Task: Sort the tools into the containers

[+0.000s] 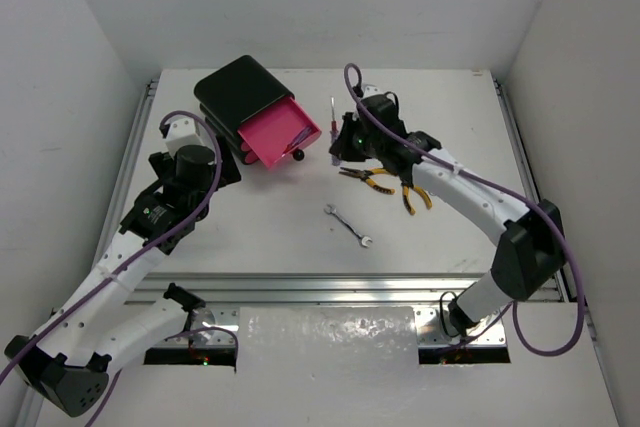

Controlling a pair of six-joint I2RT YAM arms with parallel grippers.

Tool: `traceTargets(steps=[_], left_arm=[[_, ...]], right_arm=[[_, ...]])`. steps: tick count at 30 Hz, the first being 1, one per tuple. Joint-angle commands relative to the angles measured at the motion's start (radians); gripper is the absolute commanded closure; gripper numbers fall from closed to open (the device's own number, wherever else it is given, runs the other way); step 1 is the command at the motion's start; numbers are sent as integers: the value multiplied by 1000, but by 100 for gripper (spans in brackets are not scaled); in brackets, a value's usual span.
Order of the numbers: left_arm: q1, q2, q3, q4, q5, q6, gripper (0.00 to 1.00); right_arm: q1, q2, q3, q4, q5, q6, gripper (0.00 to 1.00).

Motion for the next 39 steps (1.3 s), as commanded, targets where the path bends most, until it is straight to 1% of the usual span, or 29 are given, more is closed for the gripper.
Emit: traceTargets(steps=[1,4,5,6,9,14,16,17,19,20,21,23,24,26,27,29,32,33,34,35,36,37,39], left_arm=[[19,-9,2,39,1,3,0],[20,-13,1,41,1,3,0],[22,-13,2,42,3,3,0],[22,-11,1,44,6,5,0],[23,-11,1,47,13,6,0],[28,-13,1,50,26,9,0],[29,-17,1,50,27,9,0],[29,-19,-1,50,27,9,0],[31,-22,1,53,32,11,0],[32,-23,-1,54,36,11,0],[34,-23,-1,56,38,12,0],[34,-20,-1,56,41,12,0],[35,-22,-1,56,42,12,0],[35,-23,-1,56,44,14,0],[35,-23,-2,56,44,12,0],[35,-23,-3,57,46,14,0],[35,-23,-4,59,50,15,0],[35,-23,-4,59,50,15,0],[35,-22,-4,61,52,15,0],[35,-17,-3,61,53,15,0],[35,-17,-3,61,53,15,0],[35,-13,-1,59,55,15,0],[40,-11,1,58,53,15,0]], right_arm=[[9,117,69,292,-212,276,100],[23,229,178,362,-236,376,100],[27,307,215,358,-246,391,100],[31,345,291,349,-257,400,100],[54,468,430,287,-271,401,100],[74,564,553,206,-253,379,100],[77,584,581,166,-234,374,92],[77,581,573,174,-233,374,83],[80,553,532,187,-225,370,77],[81,542,518,189,-217,364,73],[81,530,493,188,-213,358,60],[83,489,470,186,-204,345,52],[83,472,446,181,-196,330,46],[83,421,412,151,-159,304,41],[78,403,401,139,-138,269,37],[58,348,375,96,-92,212,36],[-34,292,354,28,-69,71,36],[-84,298,385,-95,-56,51,36],[-109,320,434,-172,-47,33,36],[-139,371,534,-250,27,-1,36],[-149,393,568,-344,78,-10,36],[-153,422,588,-369,185,-8,35],[-157,432,556,-356,244,32,35]])
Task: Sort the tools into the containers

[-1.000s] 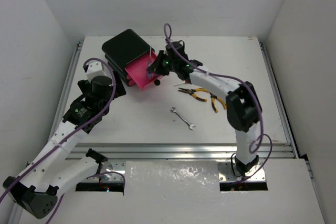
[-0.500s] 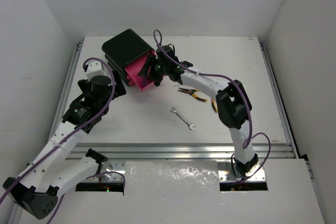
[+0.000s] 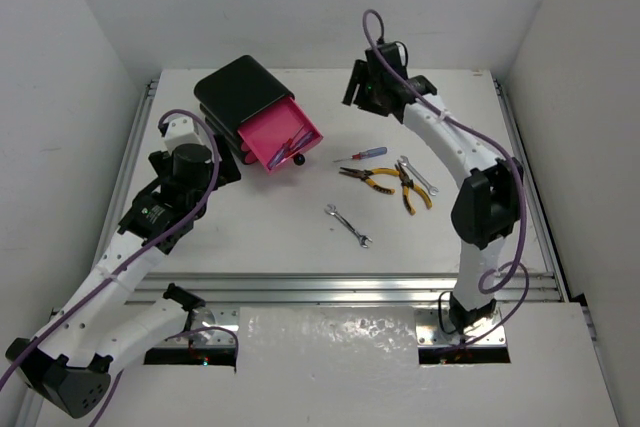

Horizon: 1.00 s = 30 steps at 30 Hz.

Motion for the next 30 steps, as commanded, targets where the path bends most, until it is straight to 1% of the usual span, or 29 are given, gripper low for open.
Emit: traceTargets(steps=[1,2,4,5,7,8,10,12,14,18,26,27,29,30], left_arm=[[17,-8,1,44,6,11,0],[18,-6,1,44,6,11,0],[21,-5,-2,46,10,11,0],[21,-5,-4,49,13,11,0],[21,3,-6,50,25,14,0],[21,7,-6,50,27,14,0],[21,18,-6,50,33,16,0],[21,15,-4,50,35,16,0],[21,11,-6,52,38,16,0],[21,0,-6,53,44,17,0],[21,0,-7,56,56,20,0],[21,-2,-9,56,56,20,0],[21,-2,-9,56,56,20,0],[21,0,-9,56,56,20,0]], right_arm=[[2,52,-27,-159,212,-10,35],[3,73,-35,-158,277,71,34],[3,104,-21,-173,312,128,33],[3,150,-2,-220,336,175,33],[2,202,78,-280,379,238,35],[3,240,92,-314,399,255,36],[2,259,103,-334,424,307,38],[3,265,80,-293,438,326,42],[0,273,48,-239,430,311,45],[-17,348,89,-233,401,323,46],[-43,414,97,-201,332,334,49],[-41,420,95,-195,330,331,51],[-43,438,95,-187,323,320,65],[-44,438,98,-187,323,325,74]])
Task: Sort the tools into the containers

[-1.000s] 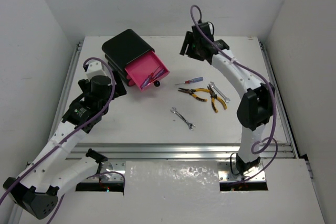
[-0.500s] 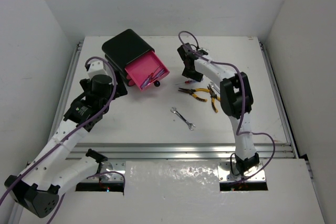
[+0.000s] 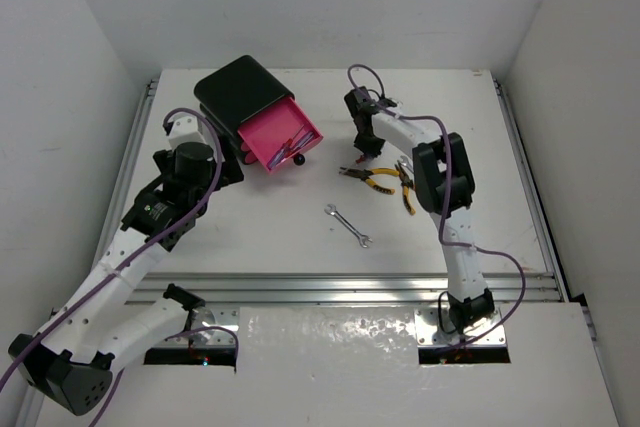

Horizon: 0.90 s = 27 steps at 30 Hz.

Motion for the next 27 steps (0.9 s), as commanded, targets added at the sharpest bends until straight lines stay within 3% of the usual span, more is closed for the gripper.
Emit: traceTargets(steps=[1,3,6,12,18,20,24,27], left_arm=[[10,-18,-3,50,7,13,0],[10,-15,-4,50,9,15,0],[10,-15,-4,51,10,15,0],[10,-11,-4,50,10,15,0],[10,-14,-1,48,4,15,0],[10,-12,-3,48,3,13,0],[11,-15,-3,45,0,10,0],[13,-17,-3,45,-8,9,0]], right_arm=[[0,-1,24,16,-22,15,80],[1,-21,-16,35,-31,27,93],[1,-72,-54,73,-42,36,99],[3,-234,-114,159,-151,26,100],[65,-558,-423,406,-232,-65,100],[89,-627,-451,490,-310,-129,100],[109,-546,-319,448,-497,-192,100],[150,-415,-80,342,-507,-179,100]])
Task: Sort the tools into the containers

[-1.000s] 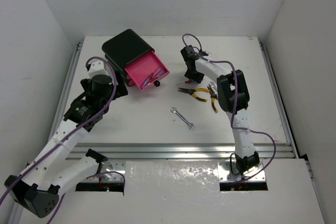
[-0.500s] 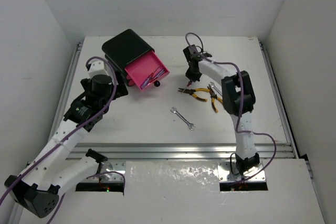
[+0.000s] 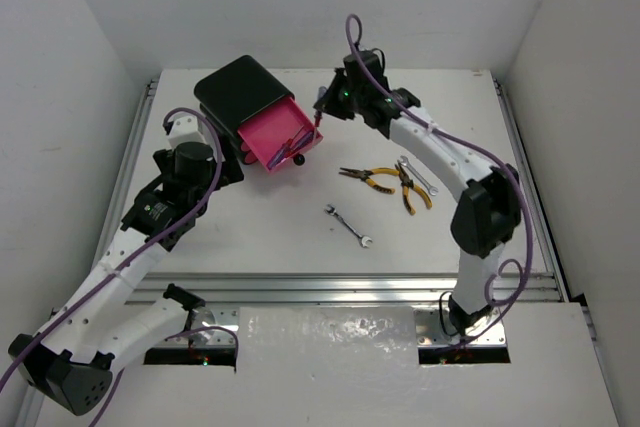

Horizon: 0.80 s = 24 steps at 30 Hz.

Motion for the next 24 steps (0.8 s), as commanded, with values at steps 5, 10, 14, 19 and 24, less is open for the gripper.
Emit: traceTargets(steps=[5,10,14,19,24], left_arm=[[18,-18,-3,39,-18,2,0],[18,-15,-3,41,-8,3,0],[18,-17,-3,42,-1,5,0],[18,-20,-4,44,7,6,0],[18,-18,-4,47,13,8,0]], right_arm=[[70,202,211,20,-58,52,98],[102,367,429,-8,-104,12,94],[107,386,422,-6,-57,17,92],[107,398,429,-5,-44,15,75],[110,394,461,-21,-78,-9,37]])
